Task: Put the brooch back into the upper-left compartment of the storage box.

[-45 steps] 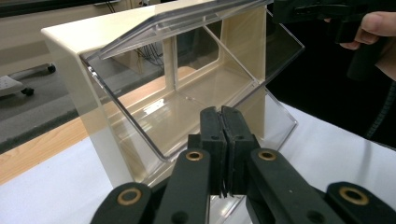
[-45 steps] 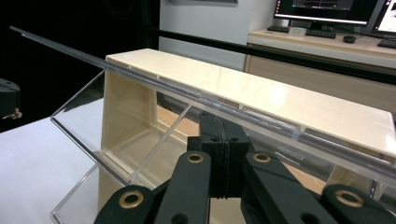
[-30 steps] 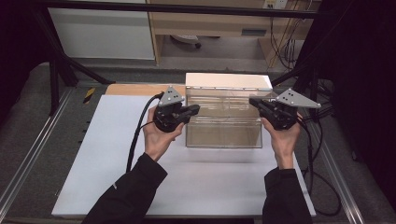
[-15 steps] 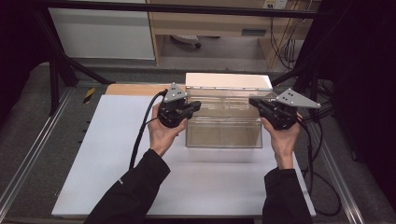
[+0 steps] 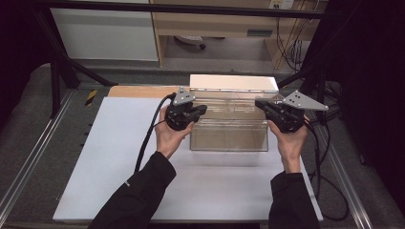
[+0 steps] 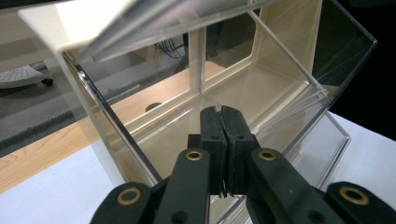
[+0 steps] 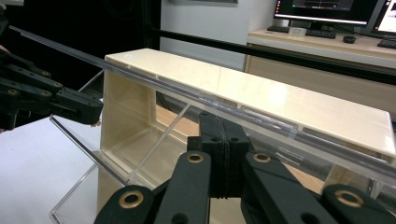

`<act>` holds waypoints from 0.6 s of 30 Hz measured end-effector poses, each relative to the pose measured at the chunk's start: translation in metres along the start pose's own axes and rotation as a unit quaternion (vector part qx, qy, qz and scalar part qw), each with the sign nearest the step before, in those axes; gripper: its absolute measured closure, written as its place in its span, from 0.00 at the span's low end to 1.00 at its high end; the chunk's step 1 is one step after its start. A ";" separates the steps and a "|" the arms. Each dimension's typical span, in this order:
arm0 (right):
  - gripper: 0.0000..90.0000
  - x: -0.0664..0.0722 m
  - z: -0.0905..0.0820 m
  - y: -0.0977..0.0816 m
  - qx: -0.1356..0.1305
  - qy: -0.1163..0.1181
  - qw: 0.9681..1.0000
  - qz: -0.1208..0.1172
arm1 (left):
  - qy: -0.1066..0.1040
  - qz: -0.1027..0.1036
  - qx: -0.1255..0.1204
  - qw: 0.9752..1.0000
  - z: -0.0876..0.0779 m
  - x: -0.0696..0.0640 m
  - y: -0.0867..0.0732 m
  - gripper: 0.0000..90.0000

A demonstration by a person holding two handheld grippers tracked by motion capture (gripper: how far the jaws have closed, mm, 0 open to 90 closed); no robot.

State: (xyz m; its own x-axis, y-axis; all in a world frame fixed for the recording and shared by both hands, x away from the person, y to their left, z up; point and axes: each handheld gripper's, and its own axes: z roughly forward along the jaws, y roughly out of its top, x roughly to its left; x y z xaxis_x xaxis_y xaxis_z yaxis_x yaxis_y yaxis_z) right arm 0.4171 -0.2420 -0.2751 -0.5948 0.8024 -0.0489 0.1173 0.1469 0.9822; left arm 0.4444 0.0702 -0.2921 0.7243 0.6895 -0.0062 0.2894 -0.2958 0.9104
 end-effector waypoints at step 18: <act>1.00 0.000 0.000 0.000 0.001 0.001 1.000 -0.001 | -0.007 0.008 0.016 1.000 -0.003 -0.002 0.000 0.87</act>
State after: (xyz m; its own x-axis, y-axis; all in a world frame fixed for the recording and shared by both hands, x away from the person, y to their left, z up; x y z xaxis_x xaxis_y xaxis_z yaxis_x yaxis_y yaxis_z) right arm 0.4170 -0.2419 -0.2754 -0.5964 0.8011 -0.0502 0.1179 0.1492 0.9818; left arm 0.4413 0.0713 -0.2908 0.7371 0.6758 0.0020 0.2978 -0.3275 0.8967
